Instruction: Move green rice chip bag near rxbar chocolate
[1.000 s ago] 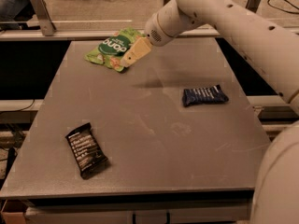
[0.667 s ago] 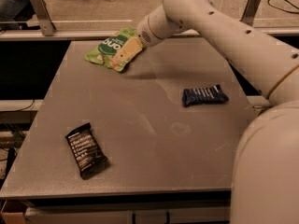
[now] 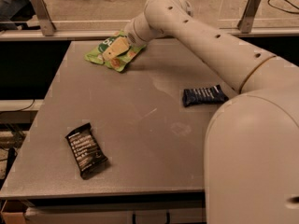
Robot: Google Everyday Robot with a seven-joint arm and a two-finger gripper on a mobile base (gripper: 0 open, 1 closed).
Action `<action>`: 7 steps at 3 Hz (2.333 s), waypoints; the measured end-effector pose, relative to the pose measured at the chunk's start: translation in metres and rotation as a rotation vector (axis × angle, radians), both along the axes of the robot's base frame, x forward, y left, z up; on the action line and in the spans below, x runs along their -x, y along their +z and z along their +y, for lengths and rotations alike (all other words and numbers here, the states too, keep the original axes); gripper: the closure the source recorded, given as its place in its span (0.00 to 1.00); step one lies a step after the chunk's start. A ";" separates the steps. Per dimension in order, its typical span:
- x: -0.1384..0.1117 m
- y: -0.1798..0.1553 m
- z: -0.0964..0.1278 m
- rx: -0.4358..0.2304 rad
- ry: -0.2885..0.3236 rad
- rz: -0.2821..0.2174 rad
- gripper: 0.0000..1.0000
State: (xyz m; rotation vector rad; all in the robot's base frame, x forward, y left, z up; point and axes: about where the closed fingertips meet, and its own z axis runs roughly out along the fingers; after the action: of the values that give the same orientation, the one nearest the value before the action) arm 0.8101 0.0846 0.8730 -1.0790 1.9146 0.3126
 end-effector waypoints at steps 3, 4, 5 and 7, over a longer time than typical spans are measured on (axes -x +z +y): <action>-0.005 -0.022 0.023 -0.003 0.014 0.024 0.63; -0.005 -0.020 0.023 -0.003 0.014 0.024 0.86; -0.005 -0.019 0.023 -0.003 0.014 0.024 1.00; -0.005 -0.018 0.023 -0.003 0.014 0.024 1.00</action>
Offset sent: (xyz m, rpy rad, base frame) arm 0.0077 0.0281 -0.0249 0.0094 0.0294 0.0111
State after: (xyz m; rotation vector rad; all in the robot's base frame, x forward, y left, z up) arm 0.8149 0.1080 0.8547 -1.0917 1.9276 0.3378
